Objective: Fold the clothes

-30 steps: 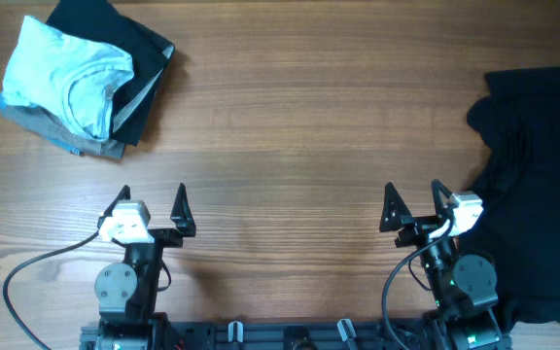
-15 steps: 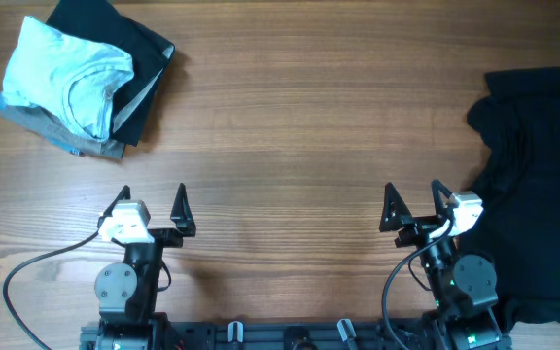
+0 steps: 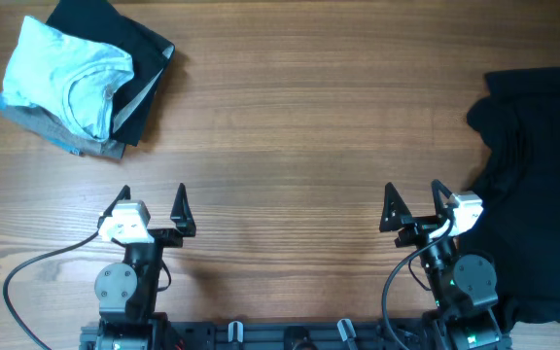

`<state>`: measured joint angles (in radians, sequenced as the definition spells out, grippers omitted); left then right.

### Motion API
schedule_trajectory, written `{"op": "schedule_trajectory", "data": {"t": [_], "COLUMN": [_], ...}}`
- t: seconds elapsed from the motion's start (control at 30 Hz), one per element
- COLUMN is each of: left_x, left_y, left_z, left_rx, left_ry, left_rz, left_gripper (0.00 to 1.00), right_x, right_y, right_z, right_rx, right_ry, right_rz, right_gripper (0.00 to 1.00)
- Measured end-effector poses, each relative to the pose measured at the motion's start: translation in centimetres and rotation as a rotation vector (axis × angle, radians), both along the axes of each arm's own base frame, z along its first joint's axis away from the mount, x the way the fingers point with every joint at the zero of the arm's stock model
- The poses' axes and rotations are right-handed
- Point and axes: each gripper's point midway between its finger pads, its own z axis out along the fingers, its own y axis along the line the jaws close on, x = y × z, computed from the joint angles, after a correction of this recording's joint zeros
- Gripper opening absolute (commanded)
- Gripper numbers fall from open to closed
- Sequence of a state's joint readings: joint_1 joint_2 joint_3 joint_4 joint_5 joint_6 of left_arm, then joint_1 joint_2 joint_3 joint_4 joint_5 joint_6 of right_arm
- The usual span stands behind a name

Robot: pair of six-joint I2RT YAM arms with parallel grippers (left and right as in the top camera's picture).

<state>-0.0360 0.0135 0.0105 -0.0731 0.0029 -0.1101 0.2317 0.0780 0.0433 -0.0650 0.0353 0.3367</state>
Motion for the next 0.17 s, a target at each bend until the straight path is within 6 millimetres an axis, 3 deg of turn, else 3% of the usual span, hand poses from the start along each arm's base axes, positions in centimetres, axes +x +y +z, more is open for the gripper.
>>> {"op": "schedule_trajectory", "data": {"t": [0.17], "left_x": [0.0], "left_y": [0.0], "left_z": [0.0], "left_rx": [0.0], "left_ry": [0.0], "left_rz": [0.0], "left_gripper": [1.0], "right_x": [0.0], "right_y": [0.0], "right_z": [0.0], "right_rx": [0.0], "right_ry": [0.0], "right_rz": [0.0], "right_gripper": [1.0]}}
